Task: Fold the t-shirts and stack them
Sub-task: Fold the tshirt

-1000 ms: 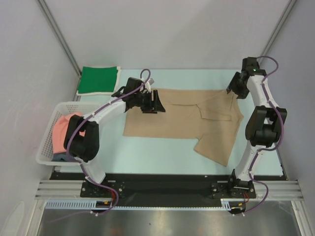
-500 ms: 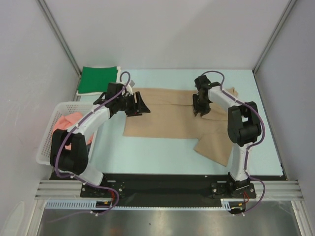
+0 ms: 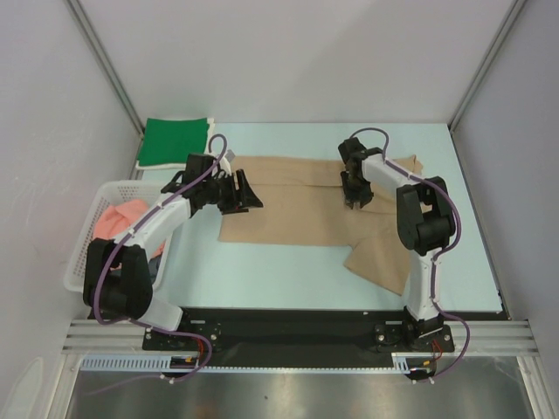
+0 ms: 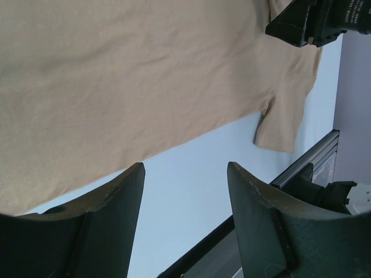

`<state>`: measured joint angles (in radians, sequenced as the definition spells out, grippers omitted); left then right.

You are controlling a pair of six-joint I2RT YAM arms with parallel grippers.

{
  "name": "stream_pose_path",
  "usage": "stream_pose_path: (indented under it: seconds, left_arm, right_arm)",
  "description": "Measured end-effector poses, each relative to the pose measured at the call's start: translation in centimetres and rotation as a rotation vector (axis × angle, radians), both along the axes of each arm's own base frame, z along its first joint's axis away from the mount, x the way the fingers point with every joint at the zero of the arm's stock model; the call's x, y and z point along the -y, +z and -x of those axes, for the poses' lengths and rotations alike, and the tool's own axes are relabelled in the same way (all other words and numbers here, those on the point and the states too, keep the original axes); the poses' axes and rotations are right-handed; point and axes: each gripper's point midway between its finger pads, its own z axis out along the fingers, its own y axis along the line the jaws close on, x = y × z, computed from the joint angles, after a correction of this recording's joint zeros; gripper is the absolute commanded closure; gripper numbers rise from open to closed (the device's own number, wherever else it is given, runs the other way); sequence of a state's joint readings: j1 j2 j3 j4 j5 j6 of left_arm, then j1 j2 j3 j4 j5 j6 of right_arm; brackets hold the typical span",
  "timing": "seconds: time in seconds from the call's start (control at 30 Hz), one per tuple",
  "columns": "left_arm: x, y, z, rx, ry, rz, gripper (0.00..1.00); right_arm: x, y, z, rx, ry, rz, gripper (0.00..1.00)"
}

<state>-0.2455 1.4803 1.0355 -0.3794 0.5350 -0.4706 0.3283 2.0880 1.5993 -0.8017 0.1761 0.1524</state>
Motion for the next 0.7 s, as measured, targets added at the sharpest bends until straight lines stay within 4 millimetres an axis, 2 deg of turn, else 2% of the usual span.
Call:
stream_pose_path:
  seconds: [0.3,0.6,0.7]
  left_arm:
    - [0.3,-0.6,0.1,-0.024,-0.013,0.009,0.36]
    - [0.5,-0.8,-0.4,-0.032,-0.019,0.014,0.36]
    - [0.6,-0.8,-0.5,-0.032,-0.023,0.019,0.36]
  right_arm:
    - [0.8,-0.7,0.1,-0.015,-0.002,0.047,0.67]
    - [1.1,-0.6,0.0,-0.014,0.005,0.064,0.99]
    - [1.1,-0.4,0.0,-0.016,0.003,0.064,1.0]
